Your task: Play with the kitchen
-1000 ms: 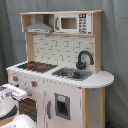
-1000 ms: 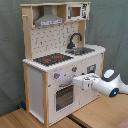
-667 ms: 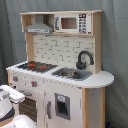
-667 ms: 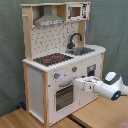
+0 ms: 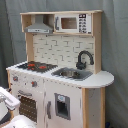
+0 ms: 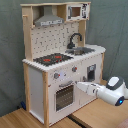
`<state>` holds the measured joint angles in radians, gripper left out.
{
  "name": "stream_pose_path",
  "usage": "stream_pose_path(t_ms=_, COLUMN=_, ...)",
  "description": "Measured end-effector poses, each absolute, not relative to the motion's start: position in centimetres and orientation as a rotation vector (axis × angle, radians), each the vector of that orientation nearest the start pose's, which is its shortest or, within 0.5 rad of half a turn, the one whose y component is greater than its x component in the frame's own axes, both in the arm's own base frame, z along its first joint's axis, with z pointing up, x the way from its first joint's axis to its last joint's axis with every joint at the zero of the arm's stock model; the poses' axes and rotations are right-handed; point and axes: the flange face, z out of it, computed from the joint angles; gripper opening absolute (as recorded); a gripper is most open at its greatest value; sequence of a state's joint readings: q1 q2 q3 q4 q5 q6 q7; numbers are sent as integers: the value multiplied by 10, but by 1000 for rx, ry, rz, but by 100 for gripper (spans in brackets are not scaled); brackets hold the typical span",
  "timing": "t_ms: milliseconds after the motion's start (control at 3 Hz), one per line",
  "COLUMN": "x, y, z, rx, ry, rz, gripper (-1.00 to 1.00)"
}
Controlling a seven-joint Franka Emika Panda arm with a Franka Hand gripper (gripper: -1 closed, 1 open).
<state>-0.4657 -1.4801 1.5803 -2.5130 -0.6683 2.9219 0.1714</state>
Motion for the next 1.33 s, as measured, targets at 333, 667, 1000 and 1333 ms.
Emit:
stream_pose_path(t_ms=333, x=222, y=431, z=280, rx=901, ry=1311, rz=940, gripper=100)
stream_pose_path(t_ms=667, x=214, y=433, z=273, rx=968, ry=1266, rz=1024, gripper=100)
stream_pose_path(t_ms=1000, x=208, y=434, z=274, rx=1034, ry=1211, rz=1108, gripper=100)
stream_pose_path(t_ms=1333, x=208, y=434, z=276, rx=1118, ry=1146, rz=1201, gripper=100)
